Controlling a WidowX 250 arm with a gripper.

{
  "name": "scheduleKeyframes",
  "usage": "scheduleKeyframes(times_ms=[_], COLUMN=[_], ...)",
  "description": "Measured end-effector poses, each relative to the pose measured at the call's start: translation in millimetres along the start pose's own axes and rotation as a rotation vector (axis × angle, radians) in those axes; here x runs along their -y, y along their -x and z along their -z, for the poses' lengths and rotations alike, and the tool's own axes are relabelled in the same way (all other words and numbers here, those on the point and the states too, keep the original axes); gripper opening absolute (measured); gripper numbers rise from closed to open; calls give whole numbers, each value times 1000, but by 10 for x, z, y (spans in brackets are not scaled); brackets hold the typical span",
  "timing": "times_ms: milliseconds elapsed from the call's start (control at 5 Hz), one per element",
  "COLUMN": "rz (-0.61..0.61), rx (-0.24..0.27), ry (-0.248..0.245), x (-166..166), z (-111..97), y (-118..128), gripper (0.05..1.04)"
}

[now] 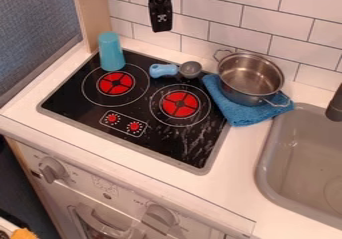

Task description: Moved the silver pot between the two burner

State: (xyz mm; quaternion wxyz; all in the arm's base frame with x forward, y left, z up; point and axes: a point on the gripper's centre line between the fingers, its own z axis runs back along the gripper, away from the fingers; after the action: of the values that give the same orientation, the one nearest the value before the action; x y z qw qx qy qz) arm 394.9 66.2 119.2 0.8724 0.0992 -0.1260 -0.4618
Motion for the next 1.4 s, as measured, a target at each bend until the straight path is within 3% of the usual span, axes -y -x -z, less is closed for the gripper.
scheduleKeyframes(times_ms=[200, 600, 800, 1000, 1400], rz=[3, 121, 192, 321, 555], rx=[-11, 46, 96, 113, 149], ry=[37, 116, 99, 129, 133], x=[65, 359, 447, 584, 763], z=[129, 236, 126, 168, 183], y=[14, -148, -223, -255, -504], gripper=[1000, 1000, 1000, 1000, 1000])
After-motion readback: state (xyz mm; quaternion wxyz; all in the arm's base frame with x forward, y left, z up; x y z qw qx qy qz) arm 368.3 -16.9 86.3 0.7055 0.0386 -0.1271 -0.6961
